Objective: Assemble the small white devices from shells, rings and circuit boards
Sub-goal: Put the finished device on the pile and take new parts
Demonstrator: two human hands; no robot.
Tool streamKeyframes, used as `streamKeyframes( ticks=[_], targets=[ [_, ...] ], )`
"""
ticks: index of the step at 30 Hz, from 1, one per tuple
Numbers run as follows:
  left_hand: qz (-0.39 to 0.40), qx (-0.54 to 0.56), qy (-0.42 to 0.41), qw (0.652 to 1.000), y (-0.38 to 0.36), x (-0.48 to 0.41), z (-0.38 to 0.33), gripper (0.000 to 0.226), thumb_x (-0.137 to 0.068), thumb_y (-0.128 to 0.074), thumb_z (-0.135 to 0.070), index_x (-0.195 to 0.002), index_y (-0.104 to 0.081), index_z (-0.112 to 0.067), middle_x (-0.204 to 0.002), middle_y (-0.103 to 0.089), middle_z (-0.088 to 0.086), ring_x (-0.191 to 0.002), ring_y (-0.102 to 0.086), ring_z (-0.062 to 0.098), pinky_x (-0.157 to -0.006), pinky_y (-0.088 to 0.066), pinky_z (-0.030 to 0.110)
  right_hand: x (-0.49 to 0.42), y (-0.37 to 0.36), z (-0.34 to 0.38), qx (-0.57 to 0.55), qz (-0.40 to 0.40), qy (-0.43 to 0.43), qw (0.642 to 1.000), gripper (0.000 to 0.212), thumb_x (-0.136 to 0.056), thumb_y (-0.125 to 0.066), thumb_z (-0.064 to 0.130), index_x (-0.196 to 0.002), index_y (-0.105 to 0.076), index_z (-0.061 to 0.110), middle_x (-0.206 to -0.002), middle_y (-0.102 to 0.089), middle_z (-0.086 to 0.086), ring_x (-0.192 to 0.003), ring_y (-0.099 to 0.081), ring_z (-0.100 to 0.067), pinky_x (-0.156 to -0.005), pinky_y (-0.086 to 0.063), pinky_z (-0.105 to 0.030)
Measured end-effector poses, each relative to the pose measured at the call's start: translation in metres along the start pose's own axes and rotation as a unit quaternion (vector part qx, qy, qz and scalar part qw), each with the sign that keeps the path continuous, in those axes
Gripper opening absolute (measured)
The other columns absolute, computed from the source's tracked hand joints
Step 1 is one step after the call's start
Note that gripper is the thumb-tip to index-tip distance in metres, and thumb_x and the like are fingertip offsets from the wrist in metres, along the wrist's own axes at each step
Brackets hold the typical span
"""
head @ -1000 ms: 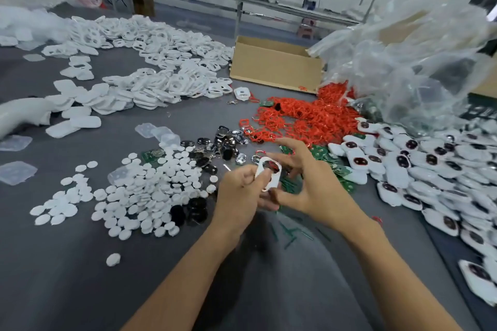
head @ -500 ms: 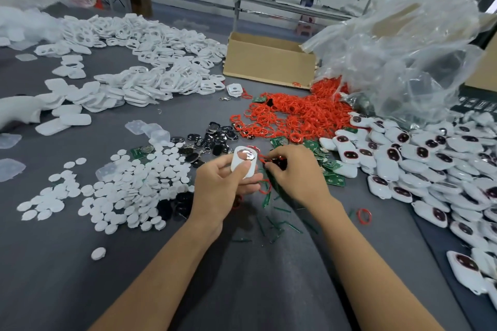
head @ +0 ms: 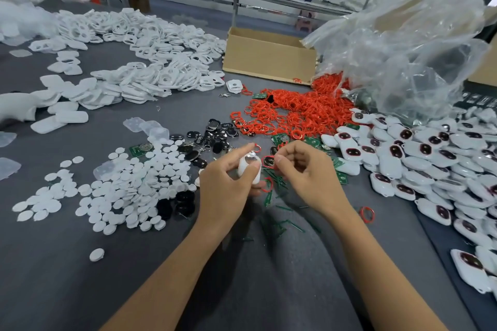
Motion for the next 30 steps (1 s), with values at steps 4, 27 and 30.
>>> streamKeyframes(
  ticks=[4, 27, 30],
  targets=[
    [-0.005, -0.006, 0.012, 1.000, 0.001, 0.000, 0.002, 0.025, -0.090, -0.065, -0.006, -0.106, -0.071, -0.024, -0.095, -0.075, 0.004, -0.071, -0.074, 0.023, -0.057, -0.059, 0.031, 0.006, -0.002, 0.004, -0.044, -0.009, 0.000, 0.999, 0.009, -0.090, -0.060, 0.004, -0.082, -0.062, 0.008, -0.070, -0.064, -0.007, -0.069, -0.060, -0.029, -0.065, -0.048, -0.029],
    [0.035, 0.145, 0.156, 0.976, -0.011, 0.001, 0.019, 0.024, -0.096, -0.057, -0.021, -0.086, -0.077, -0.011, -0.093, -0.075, 0.013, -0.081, -0.072, 0.019, -0.067, -0.061, 0.032, 0.015, -0.005, 0.020, 0.022, -0.096, 0.092, 0.991, 0.013, -0.085, -0.065, 0.005, -0.078, -0.066, 0.017, -0.071, -0.066, 0.010, -0.064, -0.062, -0.012, -0.061, -0.051, -0.035],
    [0.036, 0.144, 0.161, 0.976, -0.011, 0.001, 0.020, 0.023, -0.096, -0.058, -0.020, -0.087, -0.077, -0.011, -0.093, -0.075, 0.013, -0.080, -0.072, 0.019, -0.067, -0.061, 0.032, 0.015, -0.005, 0.020, 0.021, -0.099, 0.098, 0.990, 0.013, -0.085, -0.065, 0.006, -0.079, -0.067, 0.018, -0.072, -0.066, 0.009, -0.065, -0.062, -0.011, -0.063, -0.051, -0.038]
  ],
)
Point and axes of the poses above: each hand's wrist, its own x-axis away from the middle knuckle, its own y-axis out of the back of the hand, z = x × y, the point moved 8 cm from there along -x, towards the middle knuckle
